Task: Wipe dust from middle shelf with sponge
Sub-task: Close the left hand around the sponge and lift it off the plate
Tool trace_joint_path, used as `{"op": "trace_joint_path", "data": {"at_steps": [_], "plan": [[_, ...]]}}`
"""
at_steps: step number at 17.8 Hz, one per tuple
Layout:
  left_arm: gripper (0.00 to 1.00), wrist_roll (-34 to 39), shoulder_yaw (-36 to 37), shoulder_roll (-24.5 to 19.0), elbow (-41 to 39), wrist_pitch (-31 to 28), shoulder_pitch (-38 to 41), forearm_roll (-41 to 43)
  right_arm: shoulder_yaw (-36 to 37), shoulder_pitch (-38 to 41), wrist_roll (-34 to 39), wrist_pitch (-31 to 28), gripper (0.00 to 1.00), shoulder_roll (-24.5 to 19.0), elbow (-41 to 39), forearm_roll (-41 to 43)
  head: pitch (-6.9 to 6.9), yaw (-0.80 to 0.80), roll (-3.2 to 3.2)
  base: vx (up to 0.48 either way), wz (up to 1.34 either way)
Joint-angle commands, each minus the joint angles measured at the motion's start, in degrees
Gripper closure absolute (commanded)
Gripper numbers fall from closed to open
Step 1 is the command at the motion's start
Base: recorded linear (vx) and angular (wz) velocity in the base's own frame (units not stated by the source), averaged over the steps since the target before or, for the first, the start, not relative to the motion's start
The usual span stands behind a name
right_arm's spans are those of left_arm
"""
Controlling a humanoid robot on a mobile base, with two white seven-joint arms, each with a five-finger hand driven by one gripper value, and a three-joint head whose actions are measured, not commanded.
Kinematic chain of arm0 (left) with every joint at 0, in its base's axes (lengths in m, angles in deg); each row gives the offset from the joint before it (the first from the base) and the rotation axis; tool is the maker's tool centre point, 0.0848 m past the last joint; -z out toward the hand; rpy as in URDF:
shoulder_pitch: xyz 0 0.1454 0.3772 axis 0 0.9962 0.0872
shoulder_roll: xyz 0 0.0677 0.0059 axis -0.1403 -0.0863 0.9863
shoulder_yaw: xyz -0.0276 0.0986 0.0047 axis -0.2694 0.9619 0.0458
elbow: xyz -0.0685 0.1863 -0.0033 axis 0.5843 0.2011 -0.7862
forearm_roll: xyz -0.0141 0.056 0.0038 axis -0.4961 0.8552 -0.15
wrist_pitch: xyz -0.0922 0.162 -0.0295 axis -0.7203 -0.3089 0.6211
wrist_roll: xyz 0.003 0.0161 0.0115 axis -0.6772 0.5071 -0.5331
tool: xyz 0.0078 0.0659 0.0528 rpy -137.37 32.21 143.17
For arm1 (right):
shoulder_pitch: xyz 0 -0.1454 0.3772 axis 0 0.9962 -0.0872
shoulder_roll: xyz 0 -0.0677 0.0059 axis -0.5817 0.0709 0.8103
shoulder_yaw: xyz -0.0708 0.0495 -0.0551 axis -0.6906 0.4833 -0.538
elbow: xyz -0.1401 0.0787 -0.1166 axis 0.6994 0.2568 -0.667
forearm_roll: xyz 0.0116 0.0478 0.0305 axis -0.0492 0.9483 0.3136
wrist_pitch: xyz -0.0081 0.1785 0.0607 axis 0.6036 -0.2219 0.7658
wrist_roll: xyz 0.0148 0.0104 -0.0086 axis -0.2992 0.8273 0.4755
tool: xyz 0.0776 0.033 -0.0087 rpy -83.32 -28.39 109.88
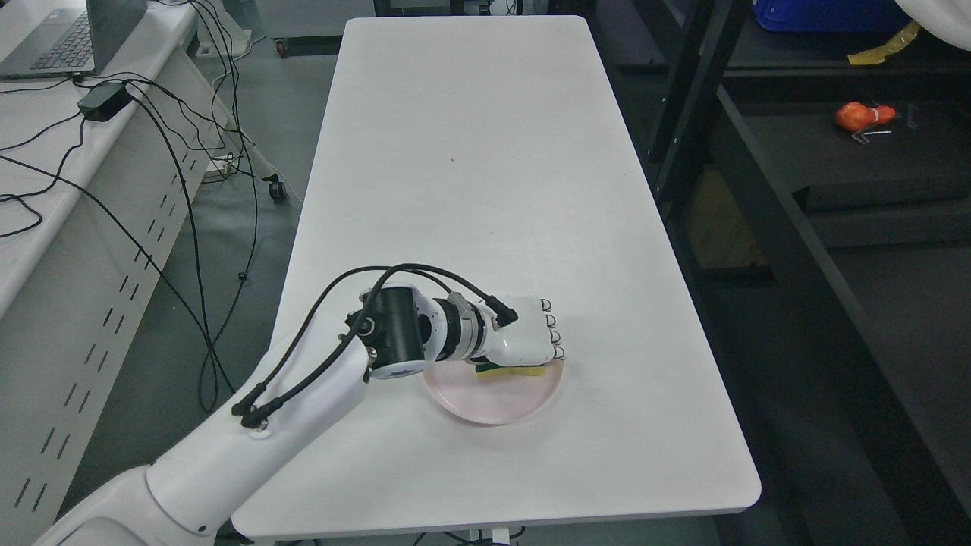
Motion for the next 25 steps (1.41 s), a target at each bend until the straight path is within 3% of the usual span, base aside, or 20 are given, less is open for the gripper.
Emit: {"op": "trace_joint_path", "data": {"at_steps": [1,6,10,13,17,19,21,22,25], "plan": [[0.22,-0.4,0.4,1.3,0.0,0.1,1.4,0.4,0.0,0.0,0.0,0.0,0.0,1.0,-1.0,0.0,0.0,0.0,0.0,0.0,0.0],[0.41,-0.5,-5.7,2.1,-0.8,0.2,3.4,0.1,0.0,0.0,0.0,0.0,0.0,1.0,-1.0,0.0,0.0,0.0,0.0,0.0,0.0],[0.58,-0.6,-19.4,5.2,-1.3,0.4,7.4,-1.1,0.0,0.0,0.0,0.0,0.0,1.0,-1.0,0.0,0.0,0.0,0.0,0.0,0.0],[0.79,-0.7,-31.2,8.1,-1.3,0.9,12.3,-11.8,0.0,0.0,0.0,0.0,0.0,1.0,-1.0,0.0,0.0,0.0,0.0,0.0,0.0],[0.98,0.2,-42.5,9.4,-1.7,0.9,14.1,-25.5,-0.1,0.0,0.0,0.0,0.0,1.0,-1.0,0.0,0.0,0.0,0.0,0.0,0.0],[1.0,0.1,-50.0,9.6,-2.1,0.7,13.8,-30.5,0.0,0.0,0.0,0.0,0.0,1.0,-1.0,0.0,0.0,0.0,0.0,0.0,0.0],[1.0,0.4,-52.9,9.6,-2.0,-0.8,13.7,-39.1,-0.1,0.0,0.0,0.0,0.0,1.0,-1.0,0.0,0.0,0.0,0.0,0.0,0.0],[1.0,3.5,-53.4,9.6,-2.0,-4.7,14.3,-48.3,0.0,0.0,0.0,0.0,0.0,1.0,-1.0,0.0,0.0,0.0,0.0,0.0,0.0],[1.0,16.7,-54.5,9.6,-1.6,-10.1,15.8,-63.6,-0.1,0.0,0.0,0.0,0.0,1.0,-1.0,0.0,0.0,0.0,0.0,0.0,0.0]]}}
